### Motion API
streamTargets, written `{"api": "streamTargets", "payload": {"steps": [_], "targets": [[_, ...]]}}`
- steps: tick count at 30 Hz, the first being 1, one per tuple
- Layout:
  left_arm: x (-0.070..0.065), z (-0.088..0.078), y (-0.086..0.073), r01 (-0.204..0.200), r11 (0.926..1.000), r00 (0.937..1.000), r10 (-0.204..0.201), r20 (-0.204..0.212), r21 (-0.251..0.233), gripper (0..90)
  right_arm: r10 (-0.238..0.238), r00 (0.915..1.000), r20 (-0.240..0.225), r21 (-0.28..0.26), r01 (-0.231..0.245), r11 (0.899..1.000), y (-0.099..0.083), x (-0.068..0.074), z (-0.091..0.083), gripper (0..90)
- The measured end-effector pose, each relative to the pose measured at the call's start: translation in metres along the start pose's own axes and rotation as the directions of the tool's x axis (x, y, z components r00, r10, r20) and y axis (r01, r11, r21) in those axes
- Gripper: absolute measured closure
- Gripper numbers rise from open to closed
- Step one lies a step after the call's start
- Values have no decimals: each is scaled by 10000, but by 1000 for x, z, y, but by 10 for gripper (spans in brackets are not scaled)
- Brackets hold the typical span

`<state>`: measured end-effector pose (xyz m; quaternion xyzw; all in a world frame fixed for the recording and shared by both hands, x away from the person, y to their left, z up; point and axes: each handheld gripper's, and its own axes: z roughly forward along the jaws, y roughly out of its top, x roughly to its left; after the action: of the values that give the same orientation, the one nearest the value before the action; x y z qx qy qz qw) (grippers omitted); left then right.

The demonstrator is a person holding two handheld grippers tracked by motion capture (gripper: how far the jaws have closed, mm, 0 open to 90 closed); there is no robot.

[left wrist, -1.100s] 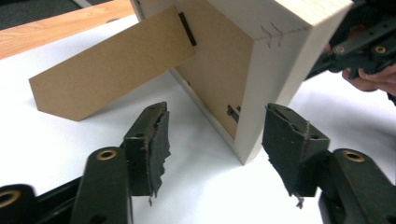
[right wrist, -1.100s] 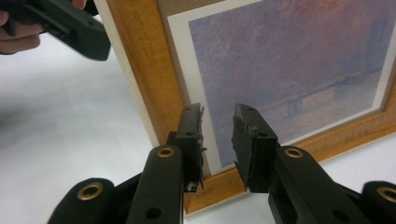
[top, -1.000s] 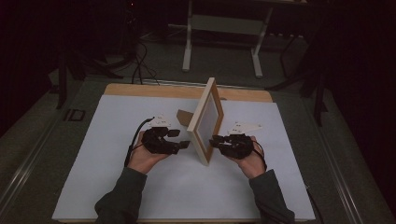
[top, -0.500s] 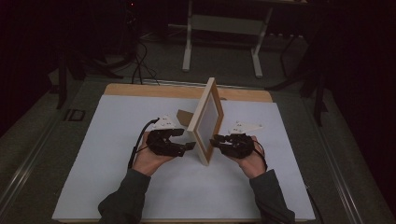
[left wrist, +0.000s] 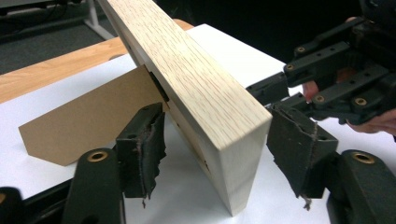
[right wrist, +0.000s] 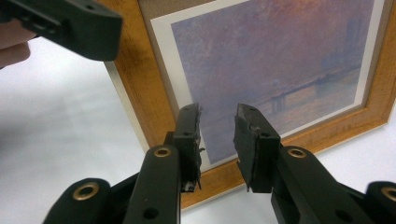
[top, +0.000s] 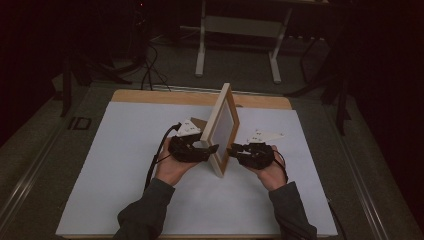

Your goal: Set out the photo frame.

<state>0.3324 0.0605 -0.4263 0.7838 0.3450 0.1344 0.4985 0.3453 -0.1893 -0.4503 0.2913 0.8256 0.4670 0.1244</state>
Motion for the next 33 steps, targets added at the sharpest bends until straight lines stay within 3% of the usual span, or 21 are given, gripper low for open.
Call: {"api": "streamTargets", "payload": {"steps": [3, 15, 17, 33], "targets": [[1, 2, 1, 144, 9999, 9997, -143, -203, 44, 414, 36, 10000, 8, -14, -36, 10000, 0, 0, 0, 704], [-1, 7, 2, 569, 9984, 9980, -570, -264, -69, 484, 34, 10000, 11, -11, -34, 10000, -1, -1, 0, 702], [-1, 8, 2, 619, 9981, 9979, -620, -170, -74, 533, 47, 10000, 15, -15, -47, 10000, -1, -1, 0, 702], [4, 4, 2, 889, 9960, 9946, -885, -536, 40, 602, 61, 10000, -30, 14, -61, 10000, -2, -2, 1, 697]]}}
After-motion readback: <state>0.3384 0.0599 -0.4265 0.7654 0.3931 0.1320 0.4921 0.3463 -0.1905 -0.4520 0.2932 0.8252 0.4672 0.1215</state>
